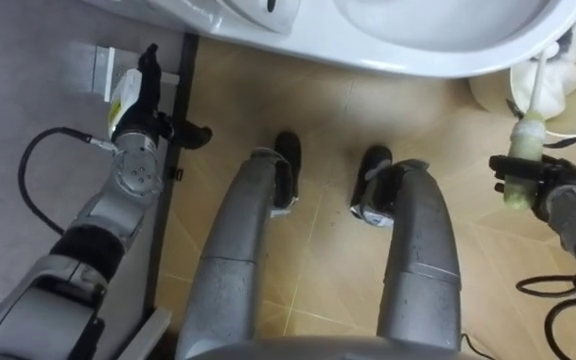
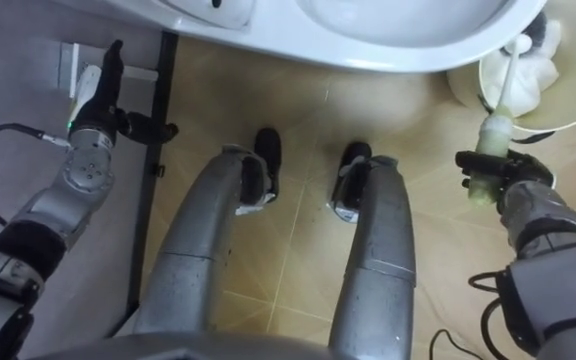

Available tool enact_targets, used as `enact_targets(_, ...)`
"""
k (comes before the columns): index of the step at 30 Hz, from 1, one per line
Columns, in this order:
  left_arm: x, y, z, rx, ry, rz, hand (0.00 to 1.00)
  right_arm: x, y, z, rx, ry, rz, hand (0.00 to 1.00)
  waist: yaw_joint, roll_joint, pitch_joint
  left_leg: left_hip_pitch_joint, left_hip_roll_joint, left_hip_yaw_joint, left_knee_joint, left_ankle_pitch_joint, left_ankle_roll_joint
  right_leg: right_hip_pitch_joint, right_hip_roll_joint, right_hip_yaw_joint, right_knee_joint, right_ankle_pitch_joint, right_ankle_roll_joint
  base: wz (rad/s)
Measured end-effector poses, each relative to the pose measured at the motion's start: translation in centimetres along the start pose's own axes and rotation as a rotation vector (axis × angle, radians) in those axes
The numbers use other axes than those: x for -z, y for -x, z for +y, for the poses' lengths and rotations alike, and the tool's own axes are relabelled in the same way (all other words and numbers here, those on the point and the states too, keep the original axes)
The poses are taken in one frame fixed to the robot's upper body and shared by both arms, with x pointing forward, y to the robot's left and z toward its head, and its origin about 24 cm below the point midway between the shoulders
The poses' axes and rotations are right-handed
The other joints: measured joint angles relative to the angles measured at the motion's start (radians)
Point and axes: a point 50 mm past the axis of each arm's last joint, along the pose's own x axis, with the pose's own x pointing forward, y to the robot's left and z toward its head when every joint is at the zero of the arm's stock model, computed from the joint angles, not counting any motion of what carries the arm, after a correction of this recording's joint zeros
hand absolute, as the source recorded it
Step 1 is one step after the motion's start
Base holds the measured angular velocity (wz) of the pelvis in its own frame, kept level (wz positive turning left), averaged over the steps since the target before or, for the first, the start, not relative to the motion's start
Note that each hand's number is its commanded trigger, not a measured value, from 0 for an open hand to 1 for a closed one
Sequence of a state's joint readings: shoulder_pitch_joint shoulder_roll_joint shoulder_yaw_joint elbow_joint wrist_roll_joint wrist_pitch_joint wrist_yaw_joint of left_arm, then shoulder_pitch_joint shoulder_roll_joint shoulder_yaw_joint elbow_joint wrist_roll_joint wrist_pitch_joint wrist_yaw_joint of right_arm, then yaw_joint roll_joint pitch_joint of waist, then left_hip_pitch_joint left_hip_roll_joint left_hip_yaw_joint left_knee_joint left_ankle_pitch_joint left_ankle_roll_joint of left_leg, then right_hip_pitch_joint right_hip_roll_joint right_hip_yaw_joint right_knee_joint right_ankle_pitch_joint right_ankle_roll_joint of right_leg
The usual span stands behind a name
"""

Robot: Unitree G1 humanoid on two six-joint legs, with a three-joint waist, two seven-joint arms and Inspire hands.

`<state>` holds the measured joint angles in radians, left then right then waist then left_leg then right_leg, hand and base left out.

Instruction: Brush toilet

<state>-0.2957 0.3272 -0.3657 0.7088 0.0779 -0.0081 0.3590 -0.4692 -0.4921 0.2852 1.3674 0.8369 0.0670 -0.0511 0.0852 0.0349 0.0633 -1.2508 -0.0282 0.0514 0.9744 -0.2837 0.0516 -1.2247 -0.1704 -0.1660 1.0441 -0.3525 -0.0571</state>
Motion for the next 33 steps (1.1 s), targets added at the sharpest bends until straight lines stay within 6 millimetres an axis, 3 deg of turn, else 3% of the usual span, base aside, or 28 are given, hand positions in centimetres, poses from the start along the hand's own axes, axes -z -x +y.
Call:
enact_targets(7,2.3,1.4,-0.7,0.028,-0.002,0.065,0.0,2.0,0.1,-1.0,-0.01,-0.051,0.057,1.0,-0.006,-0.006,-0.0017,0.137,0.003,-0.005,-0.065,0.0,0.001,0.143,0.018,-0.003,-0.082,0.012,0.017,-0.04)
enact_targets(11,3.4,2.3,-1.1,0.047,0.001,0.091,0.0,3.7,0.2,-0.9,-0.015,-0.129,0.107,1.0,-0.026,-0.01,-0.0033,0.261,0.006,-0.007,-0.137,0.005,0.005,0.275,0.022,-0.02,-0.164,0.024,0.024,-0.02)
enact_targets(13,4.1,2.8,-1.3,0.054,0.001,0.107,0.0,5.2,0.3,-1.2,-0.012,-0.179,0.146,1.0,-0.031,-0.022,-0.0105,0.321,0.001,-0.006,-0.175,0.008,0.005,0.331,0.019,-0.022,-0.197,0.026,0.027,0.04)
enact_targets(22,7.8,5.7,-1.9,0.086,0.013,0.217,0.0,10.8,1.3,-0.9,0.011,-0.528,0.287,1.0,-0.061,-0.051,-0.0273,0.633,-0.002,-0.013,-0.373,0.028,0.011,0.654,0.038,-0.038,-0.413,0.057,0.06,0.02)
enact_targets(26,10.1,7.5,-1.2,0.081,-0.009,0.289,0.0,13.5,2.2,-2.3,0.053,-0.643,0.316,1.0,-0.077,-0.06,-0.0422,0.749,-0.001,-0.042,-0.438,0.028,0.011,0.806,0.054,-0.079,-0.528,0.072,0.07,0.17)
enact_targets(33,12.5,10.8,0.5,0.017,-0.02,0.354,0.0,17.8,4.1,-4.5,0.153,-0.795,0.367,1.0,-0.078,-0.064,-0.0535,0.941,-0.002,-0.07,-0.549,0.029,0.01,1.025,0.076,-0.109,-0.682,0.107,0.083,0.08)
